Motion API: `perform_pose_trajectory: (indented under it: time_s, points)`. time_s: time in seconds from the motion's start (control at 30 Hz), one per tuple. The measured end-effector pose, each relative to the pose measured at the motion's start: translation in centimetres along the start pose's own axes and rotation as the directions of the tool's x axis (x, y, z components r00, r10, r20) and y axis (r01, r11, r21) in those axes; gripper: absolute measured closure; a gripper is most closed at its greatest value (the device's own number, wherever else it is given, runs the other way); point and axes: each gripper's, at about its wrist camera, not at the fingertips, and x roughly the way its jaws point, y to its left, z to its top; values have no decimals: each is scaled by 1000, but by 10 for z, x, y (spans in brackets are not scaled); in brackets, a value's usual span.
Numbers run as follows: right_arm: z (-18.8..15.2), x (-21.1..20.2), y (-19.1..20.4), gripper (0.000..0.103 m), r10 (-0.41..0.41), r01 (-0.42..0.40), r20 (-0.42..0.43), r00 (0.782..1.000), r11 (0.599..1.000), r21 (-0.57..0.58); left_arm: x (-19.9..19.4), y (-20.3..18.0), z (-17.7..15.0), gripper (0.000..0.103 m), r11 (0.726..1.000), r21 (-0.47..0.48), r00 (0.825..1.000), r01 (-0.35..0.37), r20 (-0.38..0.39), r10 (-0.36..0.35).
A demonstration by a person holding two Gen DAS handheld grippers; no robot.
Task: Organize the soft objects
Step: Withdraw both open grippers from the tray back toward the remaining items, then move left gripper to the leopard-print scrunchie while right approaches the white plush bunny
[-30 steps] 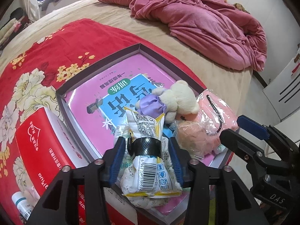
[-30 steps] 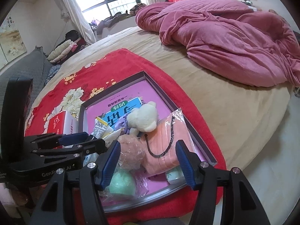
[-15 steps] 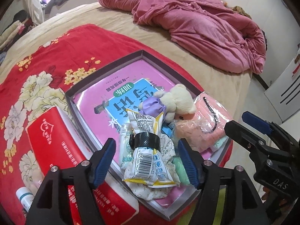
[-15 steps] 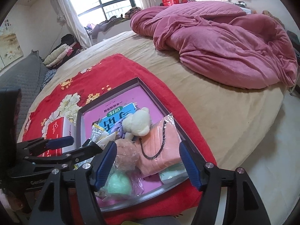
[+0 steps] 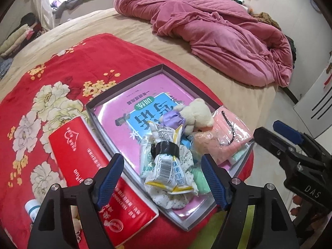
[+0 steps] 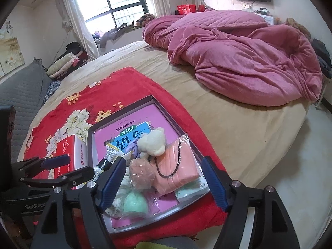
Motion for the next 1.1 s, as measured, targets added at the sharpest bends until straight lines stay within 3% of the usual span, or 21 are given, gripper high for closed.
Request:
perform_pose_trajectory:
  time_s: [0.4, 1.1]
  points:
    - [0, -23, 17, 27, -6, 7, 37, 999, 999, -34, -42, 8, -18, 22, 999, -21, 997, -45, 59, 46]
    - [-3, -67, 95, 20, 98, -86, 81, 992, 986, -140, -108, 58, -68, 22, 992, -95, 991, -80, 97, 89]
